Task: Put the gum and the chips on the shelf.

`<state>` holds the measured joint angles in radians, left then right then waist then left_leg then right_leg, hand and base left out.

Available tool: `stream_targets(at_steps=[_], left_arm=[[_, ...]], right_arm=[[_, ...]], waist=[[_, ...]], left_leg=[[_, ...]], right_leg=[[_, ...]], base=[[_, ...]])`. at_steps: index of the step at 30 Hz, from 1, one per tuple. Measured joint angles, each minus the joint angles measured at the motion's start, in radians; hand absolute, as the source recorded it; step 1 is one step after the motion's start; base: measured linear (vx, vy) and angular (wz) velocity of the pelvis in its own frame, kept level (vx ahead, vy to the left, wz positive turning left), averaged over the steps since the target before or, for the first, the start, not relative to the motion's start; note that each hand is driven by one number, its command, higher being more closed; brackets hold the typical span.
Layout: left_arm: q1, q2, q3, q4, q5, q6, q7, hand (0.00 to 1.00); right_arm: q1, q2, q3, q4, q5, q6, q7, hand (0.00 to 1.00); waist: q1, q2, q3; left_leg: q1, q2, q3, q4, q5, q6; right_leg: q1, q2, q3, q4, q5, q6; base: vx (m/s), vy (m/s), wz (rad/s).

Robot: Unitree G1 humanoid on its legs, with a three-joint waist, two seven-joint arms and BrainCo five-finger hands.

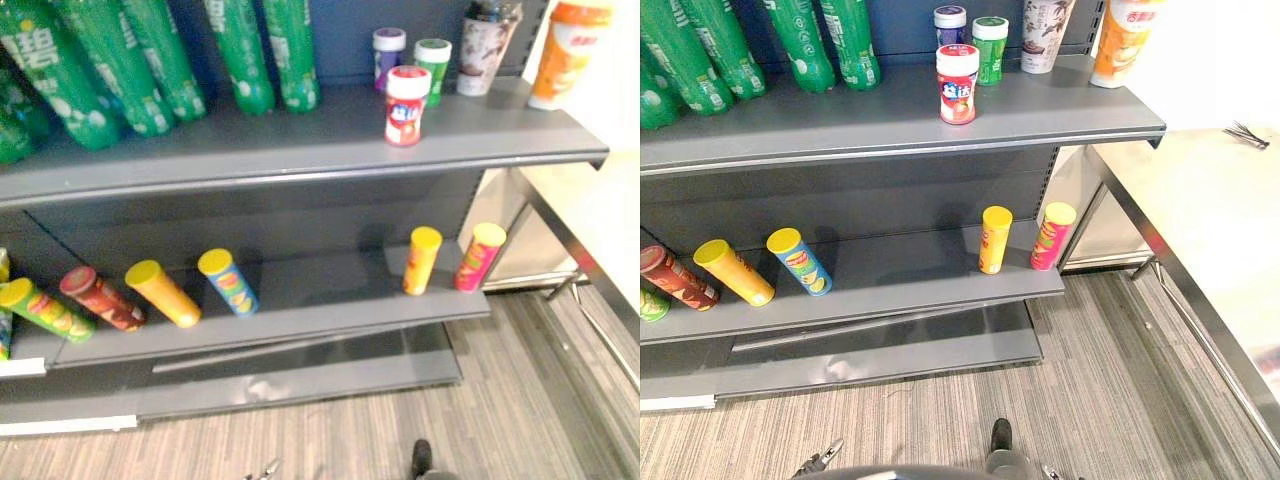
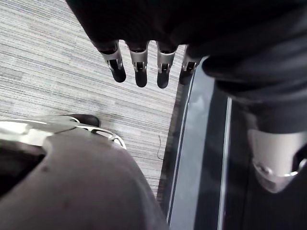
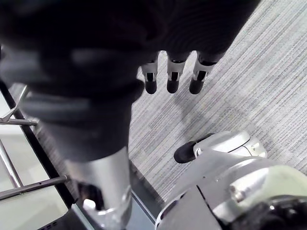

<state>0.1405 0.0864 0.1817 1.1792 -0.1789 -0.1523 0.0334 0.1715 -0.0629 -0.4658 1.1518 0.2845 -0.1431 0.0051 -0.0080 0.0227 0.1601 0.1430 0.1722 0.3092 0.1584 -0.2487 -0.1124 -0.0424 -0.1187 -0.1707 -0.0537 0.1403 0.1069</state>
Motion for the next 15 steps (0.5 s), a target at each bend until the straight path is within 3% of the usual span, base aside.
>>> stream_targets(at_steps=[4,8,10,12,15], left_arm=[[-0.010,0.005,0.006,-0.005,-0.090,0.000,-0.003,0.00],[-0.016,0.009,0.025,-0.020,-0.089,0.000,-0.003,0.00],[-0.028,-0.012,0.073,-0.047,-0.084,-0.001,0.003,0.00],[-0.038,-0.010,0.078,-0.051,-0.082,-0.001,0.001,0.00],[-0.052,0.007,0.052,-0.059,-0.083,-0.001,0.000,0.00]], right_arm=[[-0.023,0.008,-0.012,-0.012,0.013,-0.002,-0.001,0.00],[-0.001,0.048,-0.047,-0.097,0.042,-0.004,-0.006,0.00],[-0.002,0.063,-0.046,-0.117,0.049,0.002,-0.008,0.00],[-0.002,0.062,-0.040,-0.112,0.049,0.001,-0.016,0.00],[-0.018,0.057,-0.030,-0.102,0.049,-0.001,-0.020,0.00]], waist=[[-0.014,-0.011,0.041],[-0.014,-0.026,0.060],[-0.013,-0.001,0.071],[-0.008,0.000,0.082],[-0.010,-0.023,0.081]], left_leg=[[-0.061,0.012,0.015,0.143,-0.072,0.015],[-0.096,0.045,0.172,0.275,-0.143,0.048],[-0.107,0.104,0.272,0.288,-0.145,0.056],[-0.061,0.132,0.363,0.246,-0.117,0.042],[-0.029,0.128,0.485,0.209,-0.090,0.027]], right_leg=[[-0.082,-0.017,0.034,0.144,-0.040,0.008],[-0.132,-0.014,0.124,0.116,0.015,0.056],[-0.186,-0.037,-0.071,0.242,-0.055,-0.060],[-0.157,-0.090,-0.251,0.389,-0.099,-0.113],[-0.110,-0.121,-0.311,0.357,-0.157,-0.083]], base=[[-0.06,0.072,-0.16],[-0.14,0.144,-0.84],[-0.15,0.110,-1.11],[0.01,0.080,-1.28],[0.07,-0.081,-1.36]])
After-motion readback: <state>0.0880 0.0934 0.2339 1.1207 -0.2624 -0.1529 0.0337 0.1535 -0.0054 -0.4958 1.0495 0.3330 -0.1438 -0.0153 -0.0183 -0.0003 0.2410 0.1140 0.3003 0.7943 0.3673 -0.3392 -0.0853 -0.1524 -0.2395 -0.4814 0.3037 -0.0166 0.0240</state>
